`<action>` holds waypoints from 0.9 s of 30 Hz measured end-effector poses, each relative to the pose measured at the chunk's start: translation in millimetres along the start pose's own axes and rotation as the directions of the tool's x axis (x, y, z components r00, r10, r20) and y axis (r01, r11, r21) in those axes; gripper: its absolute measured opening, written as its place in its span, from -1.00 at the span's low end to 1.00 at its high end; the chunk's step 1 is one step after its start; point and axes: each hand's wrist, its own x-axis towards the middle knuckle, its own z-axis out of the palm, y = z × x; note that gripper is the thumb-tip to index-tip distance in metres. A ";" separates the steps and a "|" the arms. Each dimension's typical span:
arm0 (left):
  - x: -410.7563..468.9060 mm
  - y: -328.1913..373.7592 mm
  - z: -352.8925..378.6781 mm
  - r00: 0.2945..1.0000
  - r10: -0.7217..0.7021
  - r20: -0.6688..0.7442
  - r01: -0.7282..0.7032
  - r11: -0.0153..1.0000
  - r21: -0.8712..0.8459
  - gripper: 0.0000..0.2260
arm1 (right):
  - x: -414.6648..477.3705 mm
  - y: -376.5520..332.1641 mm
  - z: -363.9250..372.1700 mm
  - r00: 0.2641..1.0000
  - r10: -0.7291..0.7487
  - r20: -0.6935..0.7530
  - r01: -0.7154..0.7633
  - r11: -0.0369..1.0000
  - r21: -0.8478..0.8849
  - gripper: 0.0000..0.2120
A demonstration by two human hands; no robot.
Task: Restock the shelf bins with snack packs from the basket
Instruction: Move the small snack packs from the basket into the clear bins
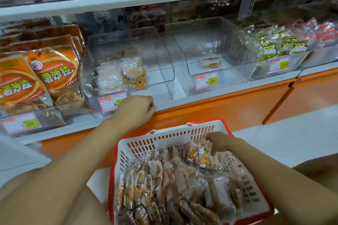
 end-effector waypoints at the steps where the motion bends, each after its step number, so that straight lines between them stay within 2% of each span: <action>1: 0.6 1.1 0.9 1.000 0.002 -0.007 -0.002 1.000 0.015 -0.76 | 4.2 6.9 12.1 1.000 0.003 0.007 -0.003 1.000 0.010 -0.28; 3: 1.4 2.6 3.5 0.999 0.012 -0.031 -0.011 0.999 0.037 -0.74 | 9.4 16.1 29.2 1.000 0.014 0.025 -0.015 0.999 0.035 -0.26; 5: 2.4 2.7 5.5 0.998 0.009 -0.055 -0.007 0.999 0.034 -0.73 | 11.0 19.7 40.3 1.000 0.008 0.022 -0.009 0.999 0.040 -0.32; 12: 6.4 2.4 5.1 0.997 -0.010 -0.077 0.008 1.000 -0.017 -0.77 | 20.4 20.6 47.9 0.992 0.059 -0.115 -0.060 0.998 -0.004 -0.47; 14: 7.0 3.4 4.3 0.997 -0.015 -0.075 0.013 1.000 -0.019 -0.77 | 22.1 21.2 41.9 0.991 0.078 -0.112 -0.078 0.997 0.005 -0.46; 16: 7.7 3.5 4.2 0.997 -0.017 -0.072 0.015 1.000 -0.021 -0.77 | 20.9 20.3 31.6 0.995 0.075 -0.068 -0.075 0.997 0.000 -0.53; 19: 7.9 3.0 4.0 0.997 -0.015 -0.071 0.013 1.000 -0.026 -0.78 | 17.7 18.0 18.3 0.999 0.021 0.040 -0.020 0.999 -0.030 -0.82; 22: 7.5 3.3 2.7 0.998 -0.034 -0.057 0.030 0.997 -0.072 -0.79 | 12.1 13.8 5.7 0.997 -0.051 0.058 0.050 0.998 0.025 -0.69; 27: 5.1 2.1 -0.3 0.995 -0.082 0.058 0.097 0.936 -0.339 -0.82 | -7.4 -4.9 -30.7 0.980 -0.198 -0.024 0.199 0.976 0.089 -0.81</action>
